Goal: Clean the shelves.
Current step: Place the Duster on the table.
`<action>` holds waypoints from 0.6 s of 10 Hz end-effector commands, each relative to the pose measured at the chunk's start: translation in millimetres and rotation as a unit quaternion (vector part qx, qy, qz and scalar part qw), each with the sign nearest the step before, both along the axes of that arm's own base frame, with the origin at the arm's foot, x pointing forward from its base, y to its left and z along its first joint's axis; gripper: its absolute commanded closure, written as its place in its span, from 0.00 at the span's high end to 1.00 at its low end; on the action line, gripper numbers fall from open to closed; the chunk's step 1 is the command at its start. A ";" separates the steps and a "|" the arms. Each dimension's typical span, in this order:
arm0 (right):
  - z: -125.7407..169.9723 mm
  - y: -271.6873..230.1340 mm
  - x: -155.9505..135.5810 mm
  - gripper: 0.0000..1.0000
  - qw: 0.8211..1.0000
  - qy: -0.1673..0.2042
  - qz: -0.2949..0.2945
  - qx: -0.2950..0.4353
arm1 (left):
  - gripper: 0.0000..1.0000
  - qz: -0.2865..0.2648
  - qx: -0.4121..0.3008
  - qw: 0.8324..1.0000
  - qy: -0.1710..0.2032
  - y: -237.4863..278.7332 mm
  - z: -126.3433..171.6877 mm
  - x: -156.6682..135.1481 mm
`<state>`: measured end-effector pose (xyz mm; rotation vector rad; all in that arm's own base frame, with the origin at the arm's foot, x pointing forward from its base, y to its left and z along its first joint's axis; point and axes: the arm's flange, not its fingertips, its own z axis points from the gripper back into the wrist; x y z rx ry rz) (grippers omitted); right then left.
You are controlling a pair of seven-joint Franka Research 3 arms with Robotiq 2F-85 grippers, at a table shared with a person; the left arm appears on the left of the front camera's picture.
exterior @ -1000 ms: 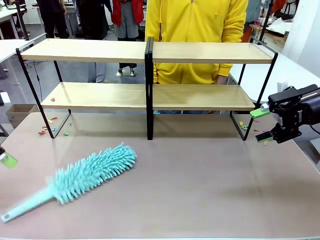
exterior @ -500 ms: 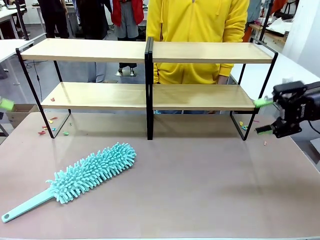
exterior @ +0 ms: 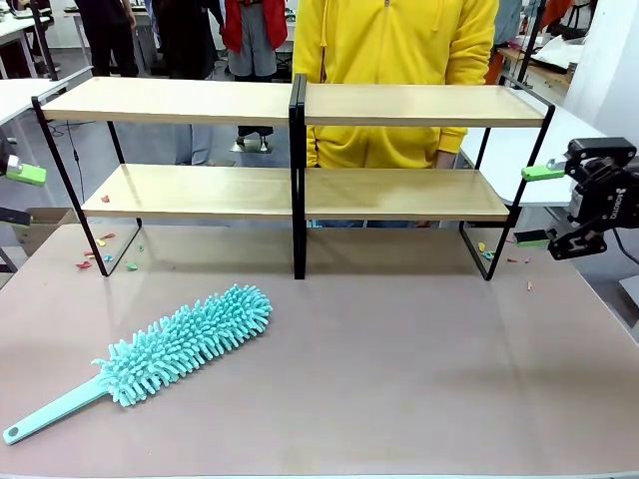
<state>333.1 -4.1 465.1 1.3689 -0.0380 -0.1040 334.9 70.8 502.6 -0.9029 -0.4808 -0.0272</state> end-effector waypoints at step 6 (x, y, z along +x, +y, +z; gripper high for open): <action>-1.3 0.0 -0.4 1.00 1.000 -0.007 0.008 -0.010 | 1.00 -0.015 0.024 0.999 -0.018 2.8 2.2 -5.3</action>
